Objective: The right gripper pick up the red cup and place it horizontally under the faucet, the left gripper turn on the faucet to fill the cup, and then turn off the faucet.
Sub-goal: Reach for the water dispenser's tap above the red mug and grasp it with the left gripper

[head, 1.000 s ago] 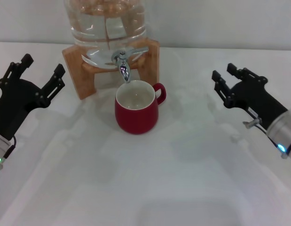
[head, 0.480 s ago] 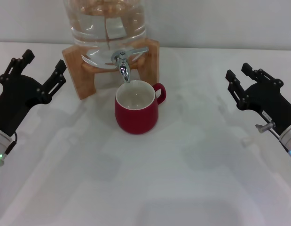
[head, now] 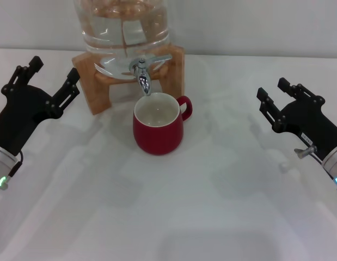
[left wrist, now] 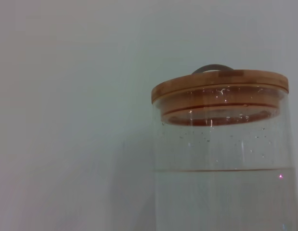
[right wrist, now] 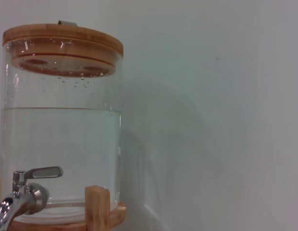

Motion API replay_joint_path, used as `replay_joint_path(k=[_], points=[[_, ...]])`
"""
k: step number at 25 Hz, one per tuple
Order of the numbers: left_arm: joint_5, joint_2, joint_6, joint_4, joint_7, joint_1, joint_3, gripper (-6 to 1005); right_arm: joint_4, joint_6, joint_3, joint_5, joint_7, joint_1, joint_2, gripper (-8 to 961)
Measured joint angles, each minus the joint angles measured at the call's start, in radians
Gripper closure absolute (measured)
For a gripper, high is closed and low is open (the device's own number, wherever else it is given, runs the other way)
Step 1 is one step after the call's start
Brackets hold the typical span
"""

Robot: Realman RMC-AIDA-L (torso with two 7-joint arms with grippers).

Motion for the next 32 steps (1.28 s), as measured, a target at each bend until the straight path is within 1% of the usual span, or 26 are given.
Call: replay_joint_path(k=[4,18,25,28,32], points=[[0.000,0.000,0.001,0.000,0.000,0.000,0.000,154,0.000,0.010,0.007,0.009,0.005,0.000,0.003,441],[0.000,0.000,-0.018,-0.001,0.000,0.000,0.000,154,0.003,-0.018,0.022,0.015,0.009,-0.030,0.003,79],[0.001,0.002,-0.079,0.012,-0.021,-0.005,0.006,154,0.007,-0.018,0.018,0.015,0.009,-0.044,0.004,83],[0.028,0.004,-0.074,0.040,-0.071,-0.008,0.011,154,0.007,-0.019,0.016,0.015,0.010,-0.046,0.005,84],[0.043,0.005,-0.071,0.050,-0.085,-0.007,0.012,154,0.004,-0.019,0.013,0.015,0.025,-0.047,0.006,84]])
